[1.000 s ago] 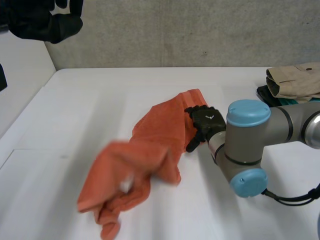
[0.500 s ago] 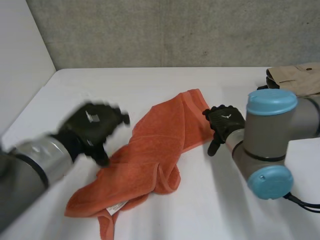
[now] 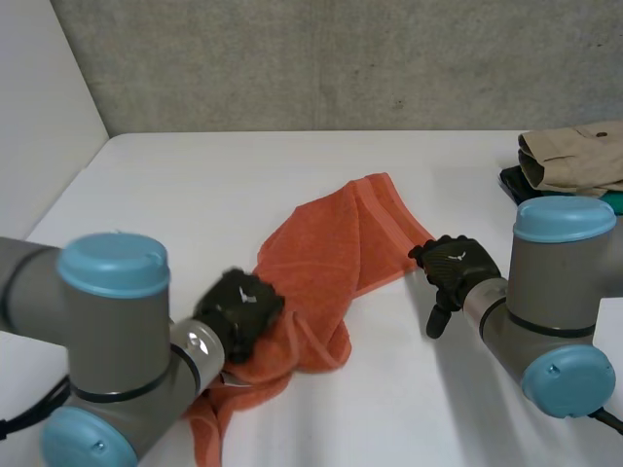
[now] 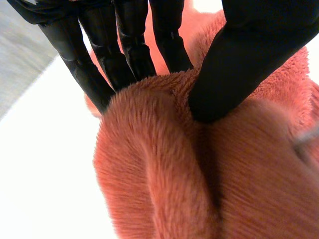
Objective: Fold the laundry.
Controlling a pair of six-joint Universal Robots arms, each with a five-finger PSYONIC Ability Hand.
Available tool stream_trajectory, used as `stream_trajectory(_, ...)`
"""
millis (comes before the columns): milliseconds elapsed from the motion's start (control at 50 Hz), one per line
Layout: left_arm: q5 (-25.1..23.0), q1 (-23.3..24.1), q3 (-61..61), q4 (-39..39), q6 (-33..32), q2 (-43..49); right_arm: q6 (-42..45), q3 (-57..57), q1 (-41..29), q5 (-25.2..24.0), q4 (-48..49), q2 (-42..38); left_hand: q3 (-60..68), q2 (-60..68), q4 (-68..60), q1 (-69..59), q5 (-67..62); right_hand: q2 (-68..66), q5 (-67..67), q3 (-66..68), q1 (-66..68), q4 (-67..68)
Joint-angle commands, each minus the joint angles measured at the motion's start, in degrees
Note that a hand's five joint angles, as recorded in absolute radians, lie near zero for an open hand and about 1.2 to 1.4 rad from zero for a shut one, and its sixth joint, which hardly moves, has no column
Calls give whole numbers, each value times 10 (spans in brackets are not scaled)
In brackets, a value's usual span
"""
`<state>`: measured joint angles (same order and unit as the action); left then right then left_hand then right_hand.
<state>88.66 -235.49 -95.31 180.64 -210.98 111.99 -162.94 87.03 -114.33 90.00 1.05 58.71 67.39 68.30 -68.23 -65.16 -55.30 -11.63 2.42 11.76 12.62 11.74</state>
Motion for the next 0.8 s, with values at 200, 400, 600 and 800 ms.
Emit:
stream_trajectory(200,3,-12,76,-105,90,-367,-135,-53,-48,-33,7,-25,126,117,-118,-148,-147,16,-24,-18,-26,-17)
stream_trajectory(400,-2,-11,131,-165,160,-374,-194,-106,-110,44,112,-115,126,117,-118,-148,-147,16,-24,-18,-26,-17)
stream_trajectory(600,1,-4,153,-165,216,-379,-206,-202,-129,127,128,-196,126,117,-118,-148,-147,-385,378,384,376,384)
stream_trajectory(800,5,-12,166,-164,237,-380,-226,-205,-106,111,100,-181,126,117,-118,-148,-147,-684,676,682,674,683)
